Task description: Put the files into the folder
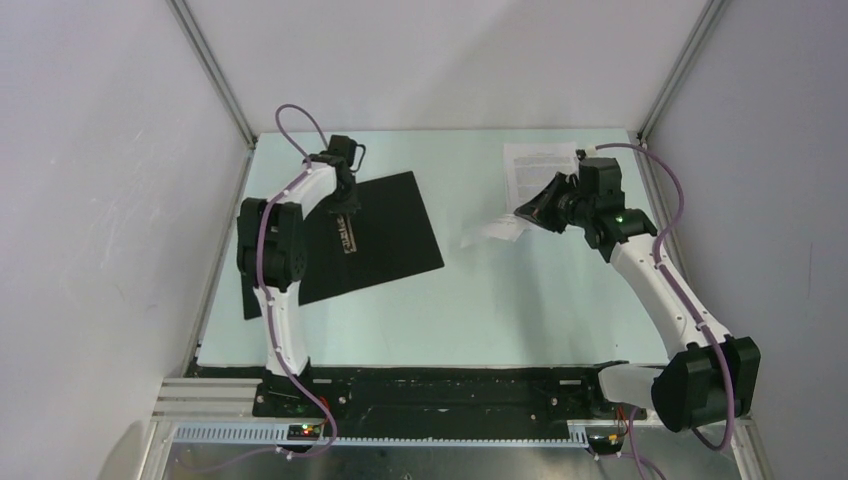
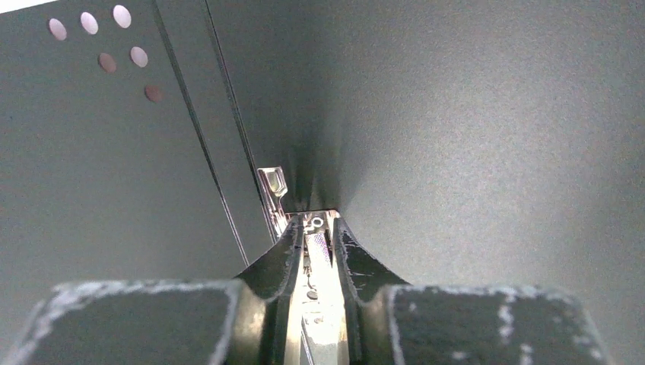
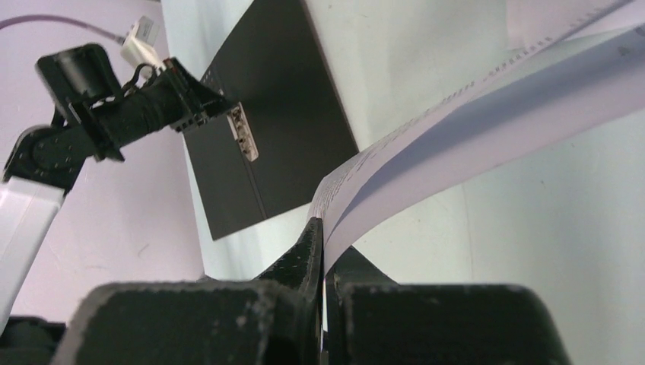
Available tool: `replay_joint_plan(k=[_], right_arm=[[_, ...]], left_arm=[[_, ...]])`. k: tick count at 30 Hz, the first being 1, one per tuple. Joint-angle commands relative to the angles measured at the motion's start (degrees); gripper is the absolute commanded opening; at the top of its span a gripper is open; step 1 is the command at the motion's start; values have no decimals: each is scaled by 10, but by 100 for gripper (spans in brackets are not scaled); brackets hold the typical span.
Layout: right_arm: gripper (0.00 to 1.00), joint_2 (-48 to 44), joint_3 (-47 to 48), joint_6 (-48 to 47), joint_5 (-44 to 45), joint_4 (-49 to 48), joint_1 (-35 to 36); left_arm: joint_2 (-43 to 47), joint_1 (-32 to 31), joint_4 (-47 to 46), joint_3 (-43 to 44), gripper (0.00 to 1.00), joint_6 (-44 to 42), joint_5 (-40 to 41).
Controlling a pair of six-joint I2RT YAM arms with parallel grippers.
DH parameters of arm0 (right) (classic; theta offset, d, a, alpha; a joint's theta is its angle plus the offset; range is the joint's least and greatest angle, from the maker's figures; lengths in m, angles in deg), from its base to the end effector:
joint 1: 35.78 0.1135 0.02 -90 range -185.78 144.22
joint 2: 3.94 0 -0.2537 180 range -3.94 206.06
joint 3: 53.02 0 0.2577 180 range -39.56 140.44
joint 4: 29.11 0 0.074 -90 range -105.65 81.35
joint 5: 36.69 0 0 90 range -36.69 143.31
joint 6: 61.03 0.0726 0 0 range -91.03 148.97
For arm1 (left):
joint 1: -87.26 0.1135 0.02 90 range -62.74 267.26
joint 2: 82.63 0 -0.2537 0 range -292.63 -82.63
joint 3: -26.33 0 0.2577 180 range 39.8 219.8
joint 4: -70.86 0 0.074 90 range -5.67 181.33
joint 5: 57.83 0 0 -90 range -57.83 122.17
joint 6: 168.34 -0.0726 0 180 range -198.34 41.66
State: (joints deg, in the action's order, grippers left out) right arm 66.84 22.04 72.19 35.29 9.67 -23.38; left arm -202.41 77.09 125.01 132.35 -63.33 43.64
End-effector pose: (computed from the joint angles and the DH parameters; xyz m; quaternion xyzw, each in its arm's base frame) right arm 0.2993 0.0888 0.2913 0.1620 0.8620 0.3371 0.3421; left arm 0.4464 -0.0654 0.1379 -0.0604 0.9749 0.0542 0.2074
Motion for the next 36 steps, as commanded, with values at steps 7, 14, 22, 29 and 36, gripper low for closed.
replay_joint_plan(k=[7, 14, 22, 29, 36], right_arm=[[0, 21, 108, -18, -48, 0, 67], [0, 81, 185, 7, -128, -28, 147], [0, 17, -102, 95, -149, -145, 226], [0, 70, -287, 132, -74, -228, 285], [29, 90, -333, 146, -13, -236, 334]], left_arm=[[15, 33, 41, 68, 74, -64, -18], [102, 37, 87, 98, 91, -23, -13], [242, 24, 63, -39, 93, 105, -126], [376, -11, -39, -278, 92, 177, -194], [423, -68, -109, -443, 88, 215, -209]])
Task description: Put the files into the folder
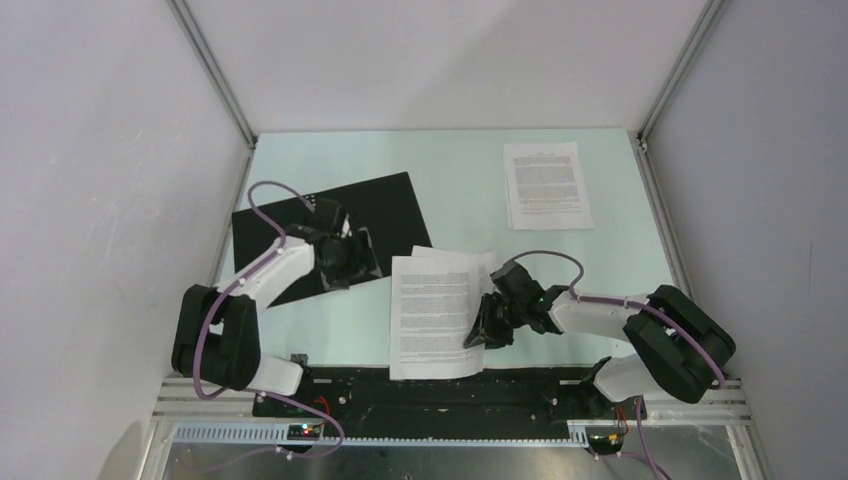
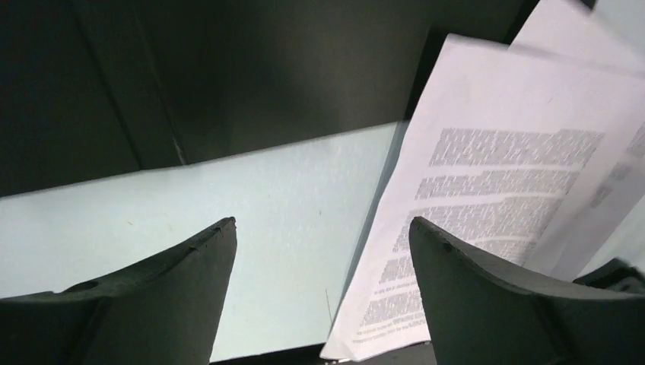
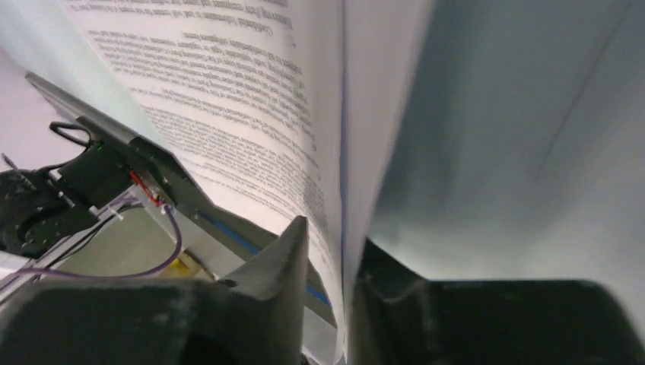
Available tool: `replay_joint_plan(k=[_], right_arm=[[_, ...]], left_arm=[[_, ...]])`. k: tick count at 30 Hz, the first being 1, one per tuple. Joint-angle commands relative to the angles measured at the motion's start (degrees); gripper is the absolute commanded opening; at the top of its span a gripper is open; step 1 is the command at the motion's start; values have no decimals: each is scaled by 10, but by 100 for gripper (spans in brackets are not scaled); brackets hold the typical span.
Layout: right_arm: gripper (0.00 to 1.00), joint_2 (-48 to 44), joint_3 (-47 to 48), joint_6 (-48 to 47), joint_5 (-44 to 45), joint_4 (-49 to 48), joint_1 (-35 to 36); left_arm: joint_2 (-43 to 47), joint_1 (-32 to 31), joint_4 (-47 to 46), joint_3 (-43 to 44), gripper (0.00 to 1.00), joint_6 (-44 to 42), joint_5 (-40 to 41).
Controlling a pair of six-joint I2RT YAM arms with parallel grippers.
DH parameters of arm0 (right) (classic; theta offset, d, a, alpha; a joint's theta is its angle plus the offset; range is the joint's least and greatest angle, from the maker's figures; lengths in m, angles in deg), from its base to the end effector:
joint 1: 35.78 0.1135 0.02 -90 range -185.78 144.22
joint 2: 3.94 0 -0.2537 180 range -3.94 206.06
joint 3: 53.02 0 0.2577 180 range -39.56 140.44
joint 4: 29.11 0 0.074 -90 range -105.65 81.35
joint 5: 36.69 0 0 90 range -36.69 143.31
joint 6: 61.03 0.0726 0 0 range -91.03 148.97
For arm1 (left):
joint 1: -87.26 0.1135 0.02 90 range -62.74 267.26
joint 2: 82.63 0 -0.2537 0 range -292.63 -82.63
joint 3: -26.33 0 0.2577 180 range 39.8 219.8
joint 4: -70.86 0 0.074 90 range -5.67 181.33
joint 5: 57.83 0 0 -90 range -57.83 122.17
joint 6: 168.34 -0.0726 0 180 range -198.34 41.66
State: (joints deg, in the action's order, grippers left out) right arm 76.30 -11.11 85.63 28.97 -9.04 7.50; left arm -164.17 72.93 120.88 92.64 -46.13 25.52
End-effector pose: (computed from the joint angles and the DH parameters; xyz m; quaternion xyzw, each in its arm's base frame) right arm 0.1634 0.1949 0.0843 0.0526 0.9409 0.3343 0.0159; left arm 0.2813 -0.0805 0.1641 -0.1393 0.9652 -0.1366 0.1742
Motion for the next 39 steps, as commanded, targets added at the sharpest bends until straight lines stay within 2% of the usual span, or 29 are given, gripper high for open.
replay_joint_plan(k=[1, 3, 5, 9, 11, 15, 20, 26, 29, 31, 32, 33, 34, 35, 36, 37, 38, 39], right_arm=[[35, -9, -2, 11, 64, -44, 36], [57, -20, -2, 8, 87, -35, 46], [69, -31, -3, 3, 108, -27, 51], [83, -48, -14, -11, 125, -34, 36], [86, -50, -24, -17, 125, -48, 19], [88, -41, -54, -19, 105, -102, -22], [88, 1, -66, -4, 84, -162, -37], [85, 29, -66, -3, 106, -162, -39], [79, 38, -66, -13, 120, -157, -40], [67, 43, -66, -18, 124, -153, -41], [51, 44, -64, -20, 126, -150, -44], [41, 41, -60, -26, 127, -139, -45], [22, 39, -57, -36, 130, -131, -50], [11, 29, -48, -41, 132, -112, -56], [1, 23, -43, -56, 131, -102, -60], [0, 4, -32, -65, 128, -81, -67], [0, -9, -25, -85, 125, -75, -70], [0, -40, -11, -97, 118, -45, -76]], left_arm=[[47, -43, -78, -56, 88, 48, -28], [55, -65, -95, -85, 84, 66, -32], [55, -83, -113, -107, 77, 86, -37], [28, -101, -137, -128, 61, 90, -46], [12, -113, -144, -127, 50, 88, -48], [-20, -130, -149, -119, 38, 88, -46], [-66, -160, -157, -101, 34, 92, -44], [-106, -179, -171, -78, 32, 100, -53], [-115, -181, -172, -63, 31, 99, -58], [-108, -181, -172, -55, 33, 95, -59], [-105, -180, -171, -47, 37, 91, -62], [-97, -180, -169, -42, 39, 85, -63], [-92, -178, -164, -37, 44, 78, -66], [-81, -176, -160, -28, 48, 72, -68], [-74, -168, -154, -24, 56, 59, -69], [-63, -162, -151, -16, 62, 52, -74], [-58, -147, -151, -8, 73, 35, -82], [-53, -137, -149, -3, 78, 26, -109]])
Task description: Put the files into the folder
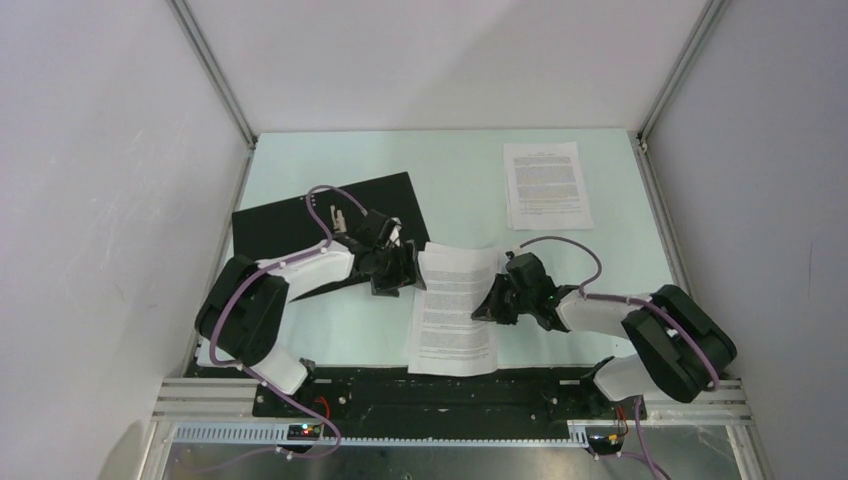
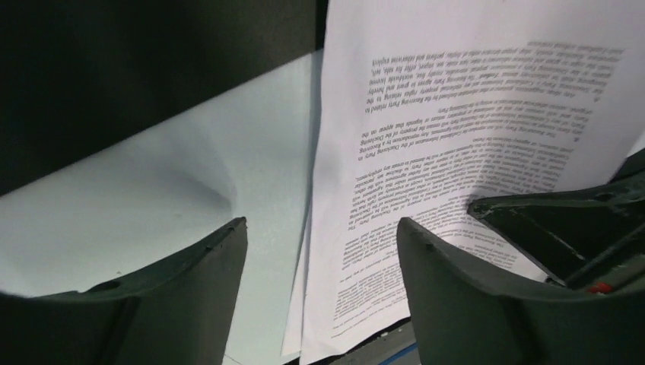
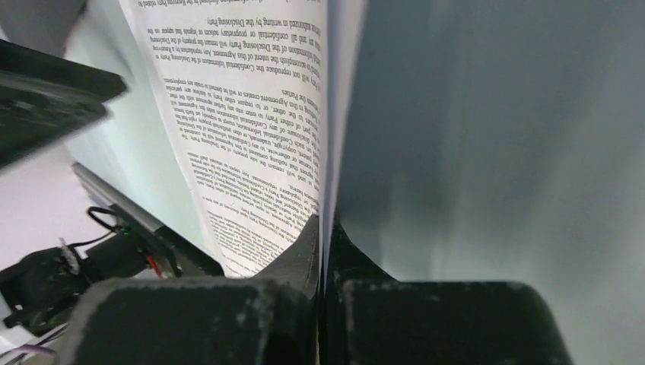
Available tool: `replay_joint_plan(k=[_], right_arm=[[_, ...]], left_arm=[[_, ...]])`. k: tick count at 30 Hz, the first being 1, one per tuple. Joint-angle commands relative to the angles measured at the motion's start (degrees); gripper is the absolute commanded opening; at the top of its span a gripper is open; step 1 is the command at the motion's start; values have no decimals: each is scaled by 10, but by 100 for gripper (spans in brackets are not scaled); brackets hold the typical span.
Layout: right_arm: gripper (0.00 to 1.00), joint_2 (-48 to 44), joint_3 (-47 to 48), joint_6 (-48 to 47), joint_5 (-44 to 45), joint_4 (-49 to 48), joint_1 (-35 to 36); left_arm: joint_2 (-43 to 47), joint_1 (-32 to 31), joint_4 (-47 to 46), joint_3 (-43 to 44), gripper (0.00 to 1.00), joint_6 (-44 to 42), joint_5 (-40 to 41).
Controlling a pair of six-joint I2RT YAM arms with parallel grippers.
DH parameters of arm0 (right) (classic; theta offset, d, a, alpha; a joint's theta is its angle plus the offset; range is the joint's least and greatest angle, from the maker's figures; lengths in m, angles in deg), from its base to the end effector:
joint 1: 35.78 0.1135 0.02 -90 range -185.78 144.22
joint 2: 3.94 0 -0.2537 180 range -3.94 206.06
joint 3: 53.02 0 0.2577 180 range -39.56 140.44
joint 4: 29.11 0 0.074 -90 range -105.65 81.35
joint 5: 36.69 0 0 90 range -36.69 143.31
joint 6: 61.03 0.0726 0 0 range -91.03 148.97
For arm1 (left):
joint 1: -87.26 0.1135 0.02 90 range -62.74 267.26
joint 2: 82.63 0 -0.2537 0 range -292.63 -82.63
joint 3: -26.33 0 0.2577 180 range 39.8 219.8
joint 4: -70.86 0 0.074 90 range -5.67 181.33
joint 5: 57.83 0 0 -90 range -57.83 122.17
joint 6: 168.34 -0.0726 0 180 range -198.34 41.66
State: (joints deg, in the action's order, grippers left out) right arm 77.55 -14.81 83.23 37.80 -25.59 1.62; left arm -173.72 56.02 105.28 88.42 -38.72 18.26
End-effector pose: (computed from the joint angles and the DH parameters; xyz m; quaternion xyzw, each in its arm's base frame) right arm 0.2016 0.1786 0.0828 0.0859 0.9186 0.3491 0.1642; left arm 0.2602 -0.1782 0.1130 -0.0428 0.9655 -0.2283 0.1176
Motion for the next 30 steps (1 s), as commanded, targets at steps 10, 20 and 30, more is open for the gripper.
replay_joint_plan(k=[10, 20, 30], right_arm=[[0, -211, 221, -159, -128, 272, -82], [0, -217, 407, -113, -240, 281, -97], [0, -241, 437, -99, -251, 304, -102]], left_arm=[[66, 101, -30, 103, 100, -81, -289], [145, 106, -316, 65, 100, 180, -417], [202, 110, -372, 75, 100, 275, -419]])
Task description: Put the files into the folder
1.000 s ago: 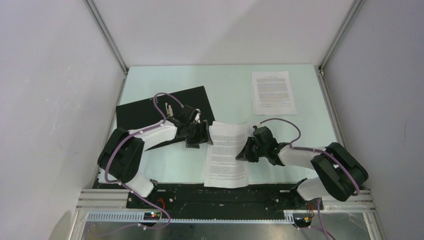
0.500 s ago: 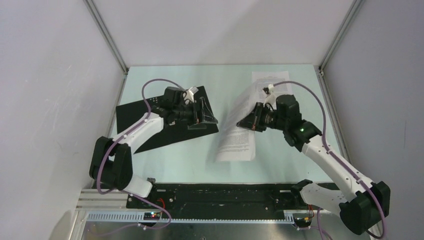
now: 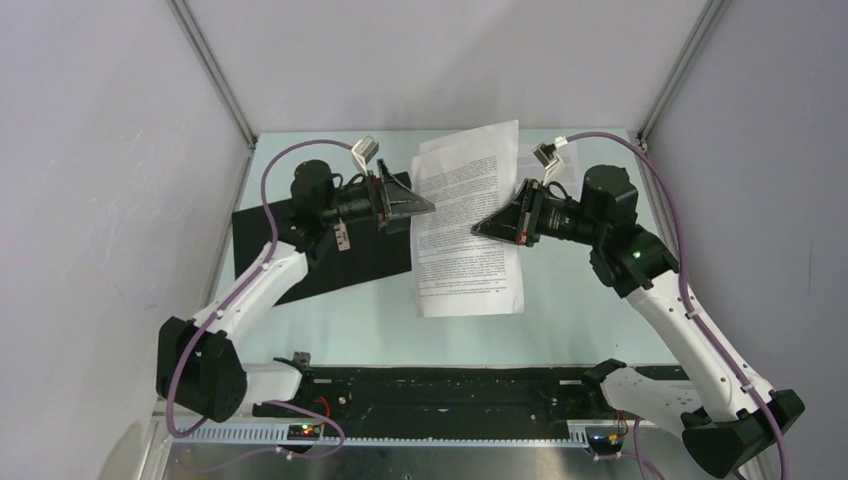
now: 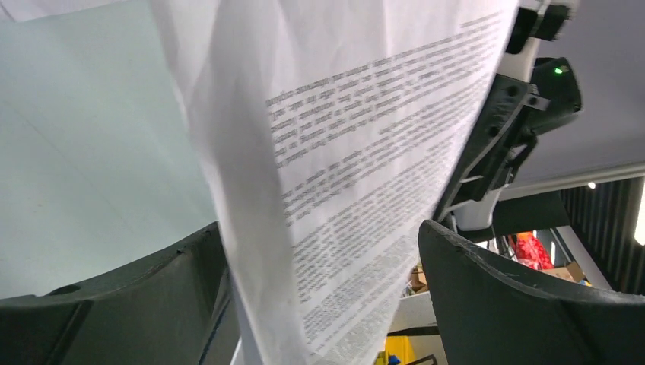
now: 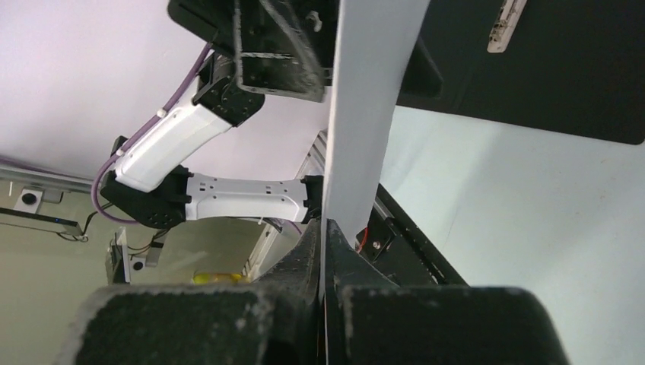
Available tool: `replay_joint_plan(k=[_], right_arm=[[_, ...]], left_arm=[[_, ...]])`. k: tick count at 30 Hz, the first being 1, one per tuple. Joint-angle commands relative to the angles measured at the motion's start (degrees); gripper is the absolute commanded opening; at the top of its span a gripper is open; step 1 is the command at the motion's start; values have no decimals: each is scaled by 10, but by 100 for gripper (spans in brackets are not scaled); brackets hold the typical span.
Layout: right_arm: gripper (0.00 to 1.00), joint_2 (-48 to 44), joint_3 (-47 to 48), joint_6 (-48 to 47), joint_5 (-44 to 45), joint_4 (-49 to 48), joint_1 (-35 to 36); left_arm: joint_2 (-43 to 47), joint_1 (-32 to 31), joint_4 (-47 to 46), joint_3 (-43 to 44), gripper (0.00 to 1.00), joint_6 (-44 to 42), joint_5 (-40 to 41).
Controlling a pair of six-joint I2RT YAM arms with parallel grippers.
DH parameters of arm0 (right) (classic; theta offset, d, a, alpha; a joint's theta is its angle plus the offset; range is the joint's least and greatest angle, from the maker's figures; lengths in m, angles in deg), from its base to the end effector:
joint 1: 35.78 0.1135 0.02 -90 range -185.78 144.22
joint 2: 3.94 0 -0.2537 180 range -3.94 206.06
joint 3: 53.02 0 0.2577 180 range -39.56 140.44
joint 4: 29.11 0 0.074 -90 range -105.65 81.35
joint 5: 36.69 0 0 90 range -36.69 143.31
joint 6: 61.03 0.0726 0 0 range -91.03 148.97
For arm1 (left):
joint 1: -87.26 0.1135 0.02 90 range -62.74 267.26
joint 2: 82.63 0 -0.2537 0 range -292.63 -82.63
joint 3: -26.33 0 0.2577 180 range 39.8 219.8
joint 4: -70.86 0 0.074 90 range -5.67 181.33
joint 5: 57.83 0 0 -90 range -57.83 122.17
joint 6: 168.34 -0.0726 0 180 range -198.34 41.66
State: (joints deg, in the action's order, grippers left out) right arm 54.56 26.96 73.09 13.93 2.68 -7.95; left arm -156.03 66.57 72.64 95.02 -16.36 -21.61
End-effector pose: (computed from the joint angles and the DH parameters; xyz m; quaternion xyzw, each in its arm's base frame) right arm 0.2042 0.1599 0.4009 -0.1113 0.7462 0.5637 0.3362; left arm 0.2791 -0.1680 0.3223 0.0473 0.7288 -0.6456 0.2231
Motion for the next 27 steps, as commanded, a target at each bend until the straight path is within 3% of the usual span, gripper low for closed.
replay_joint_plan(k=[1, 6, 8, 11, 17, 24, 27], right_arm=[[0, -12, 19, 0, -6, 31, -9], [0, -2, 12, -43, 34, 105, -19], [0, -2, -5, -54, 60, 112, -20], [0, -4, -36, -59, 80, 107, -20], [0, 2, -138, -35, 75, 32, -15], [0, 49, -250, -30, 99, -56, -12], [0, 96, -298, -27, 110, -124, 1]], left_arm=[[30, 3, -53, 9, 100, 56, -22], [55, 3, -62, 6, 98, 59, -23], [60, 3, -61, -4, 91, 55, -22], [64, -1, -62, -28, 72, 40, -13], [42, -23, -60, -98, 43, -1, 27], [-20, -39, -21, -169, 20, -84, 120], [-77, -52, -16, -191, 17, -107, 173]])
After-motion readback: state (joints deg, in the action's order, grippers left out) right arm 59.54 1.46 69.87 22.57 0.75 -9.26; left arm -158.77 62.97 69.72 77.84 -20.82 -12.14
